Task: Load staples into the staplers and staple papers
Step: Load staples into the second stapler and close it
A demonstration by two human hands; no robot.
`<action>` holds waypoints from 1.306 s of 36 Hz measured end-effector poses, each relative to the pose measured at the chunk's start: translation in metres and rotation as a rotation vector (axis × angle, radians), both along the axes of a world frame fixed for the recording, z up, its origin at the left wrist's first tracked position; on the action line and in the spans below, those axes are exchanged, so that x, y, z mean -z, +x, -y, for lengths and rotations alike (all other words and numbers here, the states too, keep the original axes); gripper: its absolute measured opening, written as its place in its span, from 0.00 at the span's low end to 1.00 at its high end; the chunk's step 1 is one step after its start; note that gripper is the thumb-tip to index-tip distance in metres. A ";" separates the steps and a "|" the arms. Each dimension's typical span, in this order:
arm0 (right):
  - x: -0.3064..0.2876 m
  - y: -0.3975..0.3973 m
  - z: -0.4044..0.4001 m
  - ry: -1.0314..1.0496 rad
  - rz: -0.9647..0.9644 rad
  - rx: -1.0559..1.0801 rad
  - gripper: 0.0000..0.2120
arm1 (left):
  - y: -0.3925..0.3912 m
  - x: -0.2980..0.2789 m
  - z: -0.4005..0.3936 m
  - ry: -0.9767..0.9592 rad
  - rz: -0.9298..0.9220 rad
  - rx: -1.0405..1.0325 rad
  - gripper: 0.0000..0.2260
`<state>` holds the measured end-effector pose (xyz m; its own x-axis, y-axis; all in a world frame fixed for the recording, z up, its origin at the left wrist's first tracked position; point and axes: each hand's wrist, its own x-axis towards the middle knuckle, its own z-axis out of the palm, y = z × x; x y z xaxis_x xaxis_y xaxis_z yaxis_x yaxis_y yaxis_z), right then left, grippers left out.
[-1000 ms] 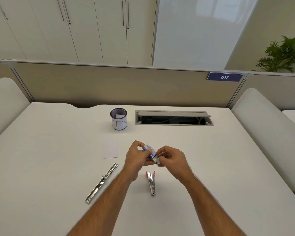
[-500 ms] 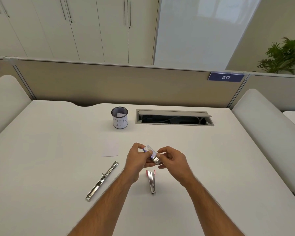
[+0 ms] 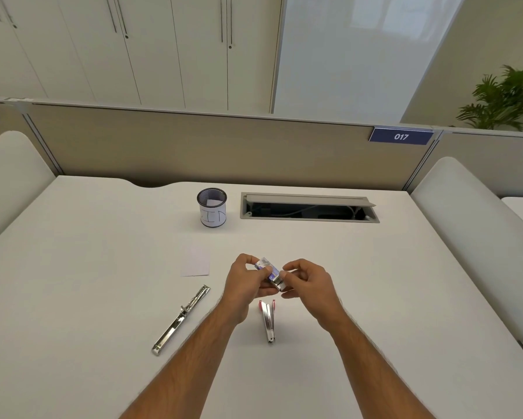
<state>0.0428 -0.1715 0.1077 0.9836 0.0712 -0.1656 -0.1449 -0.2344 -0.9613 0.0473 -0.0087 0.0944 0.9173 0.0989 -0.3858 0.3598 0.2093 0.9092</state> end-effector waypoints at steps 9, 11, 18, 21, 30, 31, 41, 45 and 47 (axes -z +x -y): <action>-0.001 0.001 0.003 -0.085 0.059 -0.079 0.06 | 0.000 0.002 -0.003 0.026 0.008 0.006 0.08; -0.001 0.002 0.003 -0.136 0.083 -0.112 0.08 | 0.001 0.001 -0.004 0.028 0.013 0.011 0.09; 0.000 0.007 0.006 -0.268 0.086 -0.215 0.08 | 0.003 0.001 -0.006 0.082 0.017 0.038 0.10; -0.001 0.008 0.005 -0.316 0.090 -0.249 0.08 | 0.005 0.002 -0.007 0.109 0.018 0.059 0.09; -0.010 0.010 0.000 -0.623 0.232 -0.377 0.08 | 0.004 0.004 -0.006 0.117 0.007 0.094 0.10; -0.010 0.009 0.000 -0.661 0.250 -0.395 0.07 | 0.004 0.004 -0.006 0.114 0.004 0.096 0.10; -0.005 0.004 0.006 -0.529 0.314 -0.399 0.05 | 0.003 0.008 -0.007 0.072 0.006 0.098 0.10; -0.004 0.003 0.009 -0.211 0.259 -0.192 0.07 | 0.003 0.007 -0.007 0.051 0.005 0.074 0.09; -0.004 0.003 0.012 0.024 0.169 -0.065 0.06 | 0.004 0.006 -0.007 0.037 0.005 0.056 0.09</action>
<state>0.0457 -0.1832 0.1119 0.9905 0.1371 0.0043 0.0340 -0.2151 -0.9760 0.0513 -0.0018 0.0882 0.9238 0.0618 -0.3778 0.3651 0.1548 0.9180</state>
